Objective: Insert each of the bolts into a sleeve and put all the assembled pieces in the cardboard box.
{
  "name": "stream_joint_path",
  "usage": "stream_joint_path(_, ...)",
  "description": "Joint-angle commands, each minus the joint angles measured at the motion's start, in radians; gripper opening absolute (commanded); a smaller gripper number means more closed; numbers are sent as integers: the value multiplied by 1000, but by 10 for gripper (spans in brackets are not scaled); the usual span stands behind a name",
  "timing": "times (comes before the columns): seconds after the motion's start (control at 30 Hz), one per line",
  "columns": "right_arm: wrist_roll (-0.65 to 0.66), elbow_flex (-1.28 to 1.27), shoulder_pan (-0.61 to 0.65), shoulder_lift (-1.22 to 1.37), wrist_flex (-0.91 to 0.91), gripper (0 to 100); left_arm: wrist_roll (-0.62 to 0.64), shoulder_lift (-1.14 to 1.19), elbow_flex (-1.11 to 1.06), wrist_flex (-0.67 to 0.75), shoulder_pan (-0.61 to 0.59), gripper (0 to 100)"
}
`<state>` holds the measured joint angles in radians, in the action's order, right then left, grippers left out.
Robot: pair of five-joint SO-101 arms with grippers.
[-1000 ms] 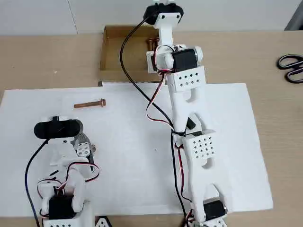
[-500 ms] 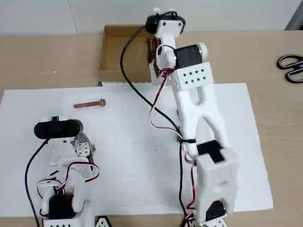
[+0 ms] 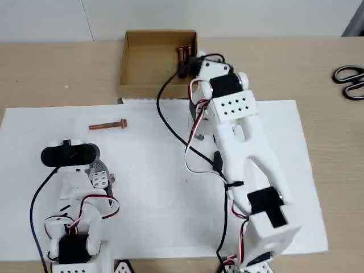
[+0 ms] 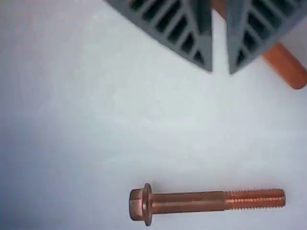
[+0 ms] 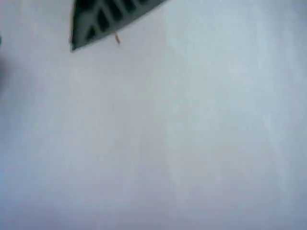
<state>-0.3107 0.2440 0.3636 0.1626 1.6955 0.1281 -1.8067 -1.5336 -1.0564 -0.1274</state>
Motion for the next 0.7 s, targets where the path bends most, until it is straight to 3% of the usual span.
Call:
stream_joint_path(0.0,-9,-69,-2,-85,-1,114,3,-11,61,-2,2,7)
stream_joint_path(0.43,-12,-241,-7,-139,-5,114,-2,-11,111,-2,3,7)
stream_joint_path(0.67,-9,-287,-8,-137,-111,114,-3,-11,120,-2,3,7)
